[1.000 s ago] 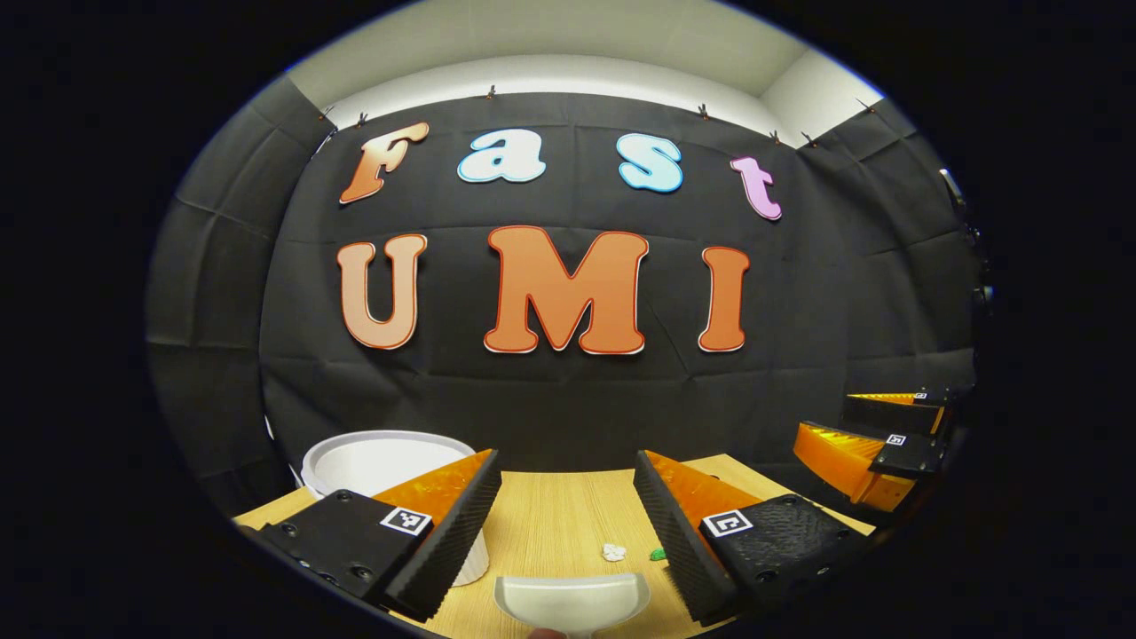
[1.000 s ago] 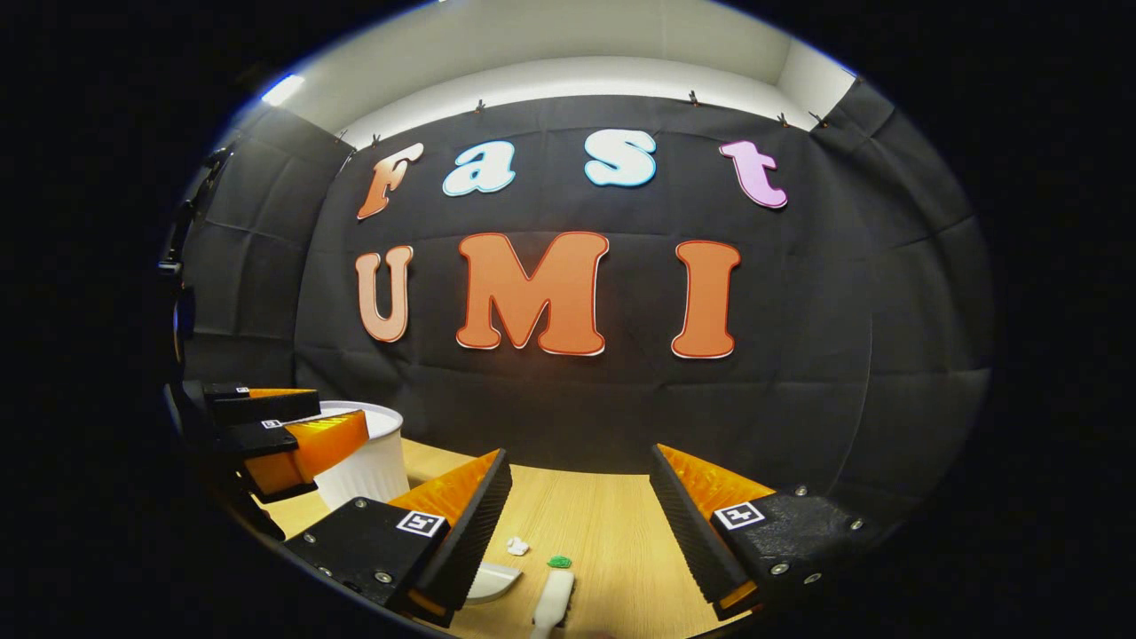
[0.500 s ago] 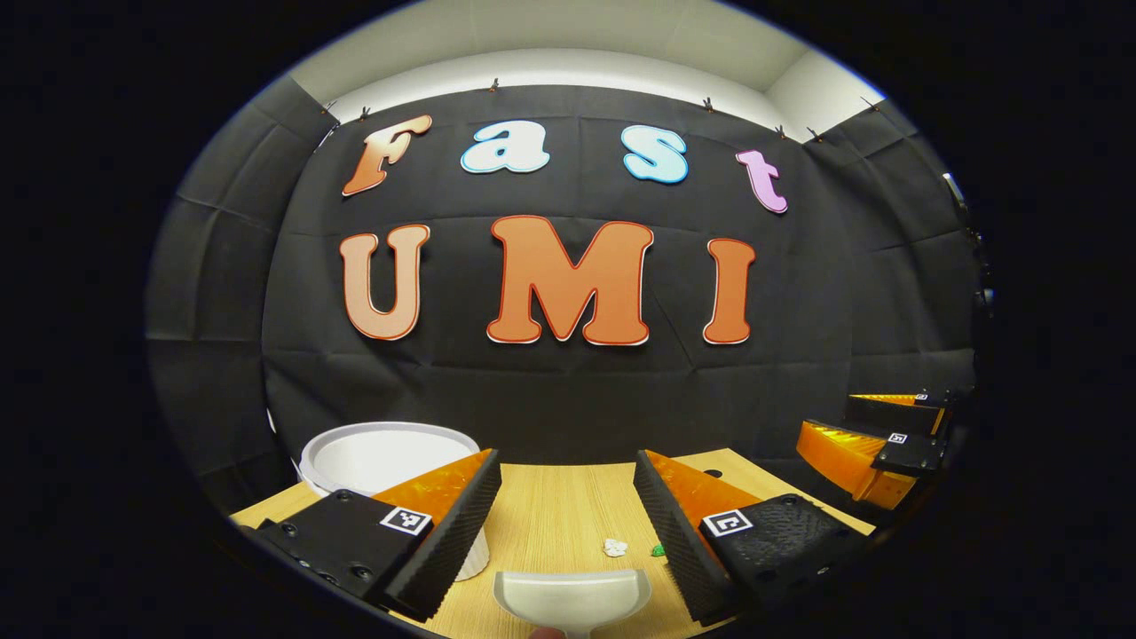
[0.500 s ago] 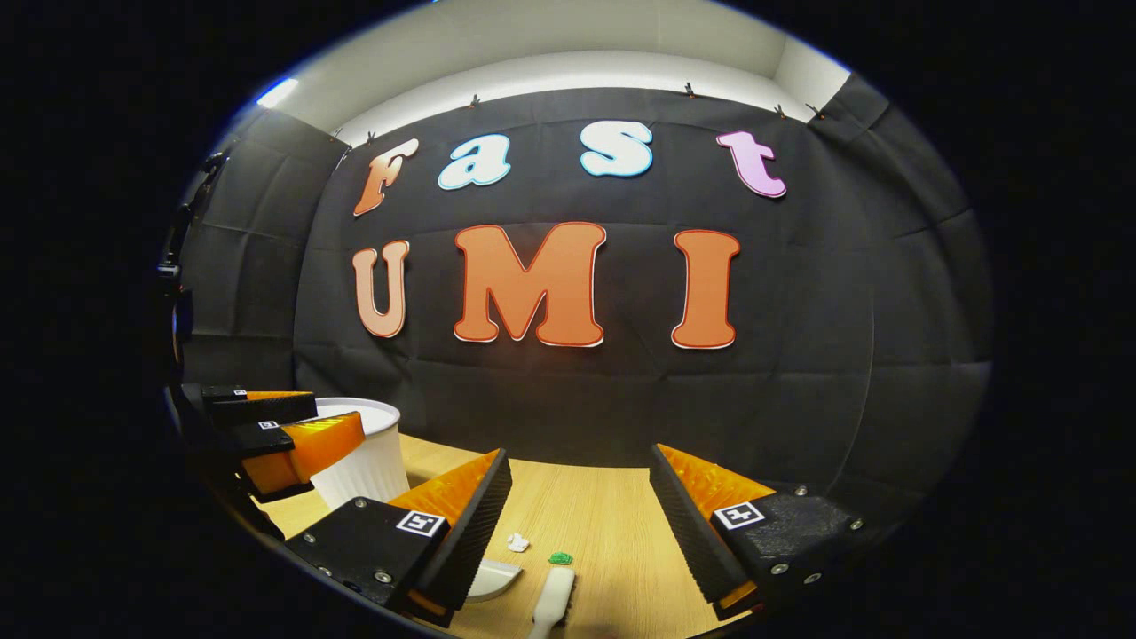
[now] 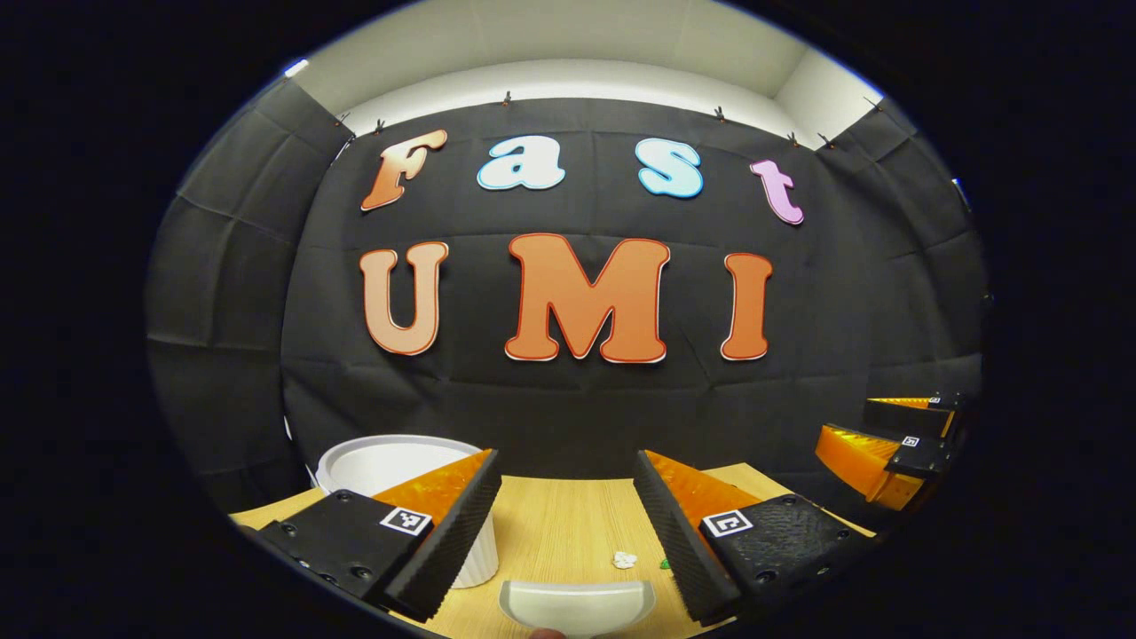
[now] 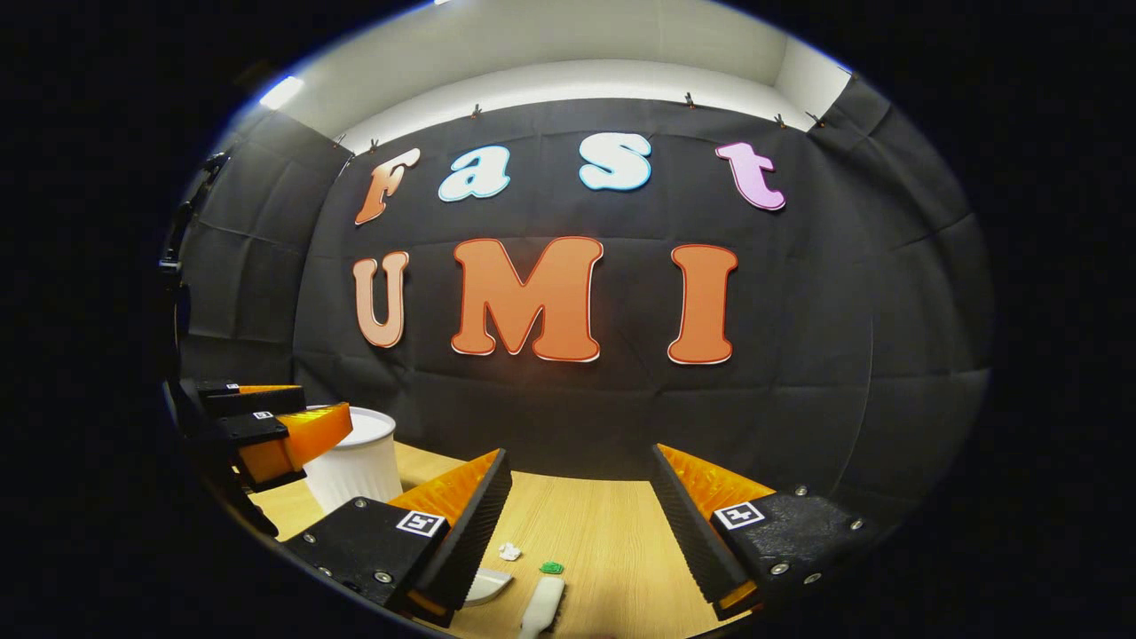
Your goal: Pick up the small broom and dustpan from the desktop, sweep the trash into the dustpan with the broom, and then empty the trash into the garbage bin.
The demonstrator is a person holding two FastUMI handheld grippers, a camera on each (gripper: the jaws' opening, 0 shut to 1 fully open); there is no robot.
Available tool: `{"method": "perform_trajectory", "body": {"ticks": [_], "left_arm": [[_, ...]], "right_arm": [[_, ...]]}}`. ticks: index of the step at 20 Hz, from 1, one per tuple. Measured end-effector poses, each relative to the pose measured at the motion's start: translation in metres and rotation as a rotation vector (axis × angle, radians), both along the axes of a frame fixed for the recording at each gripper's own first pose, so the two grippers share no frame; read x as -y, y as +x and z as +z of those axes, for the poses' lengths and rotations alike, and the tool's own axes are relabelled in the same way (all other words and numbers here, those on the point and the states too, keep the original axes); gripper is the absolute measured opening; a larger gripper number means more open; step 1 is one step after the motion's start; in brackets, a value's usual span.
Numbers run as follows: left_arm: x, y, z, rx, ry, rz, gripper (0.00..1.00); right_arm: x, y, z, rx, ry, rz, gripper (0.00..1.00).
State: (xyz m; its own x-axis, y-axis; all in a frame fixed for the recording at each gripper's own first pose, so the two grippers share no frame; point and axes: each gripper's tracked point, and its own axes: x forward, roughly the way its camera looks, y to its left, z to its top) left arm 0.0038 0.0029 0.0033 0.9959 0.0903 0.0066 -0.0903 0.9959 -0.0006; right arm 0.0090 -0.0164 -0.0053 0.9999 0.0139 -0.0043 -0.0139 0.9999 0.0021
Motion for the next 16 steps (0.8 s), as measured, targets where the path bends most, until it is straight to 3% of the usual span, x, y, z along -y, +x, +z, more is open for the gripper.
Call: {"method": "perform_trajectory", "body": {"ticks": [9, 16], "left_arm": [[0.024, -0.022, 0.008, 0.031, 0.023, 0.069, 0.93], [0.026, -0.013, -0.002, 0.002, 0.023, 0.037, 0.95]], "right_arm": [[0.013, -0.009, 0.0, 0.005, 0.022, 0.084, 0.94], [0.001, -0.004, -0.004, -0.001, -0.009, 0.09, 0.94]]}}
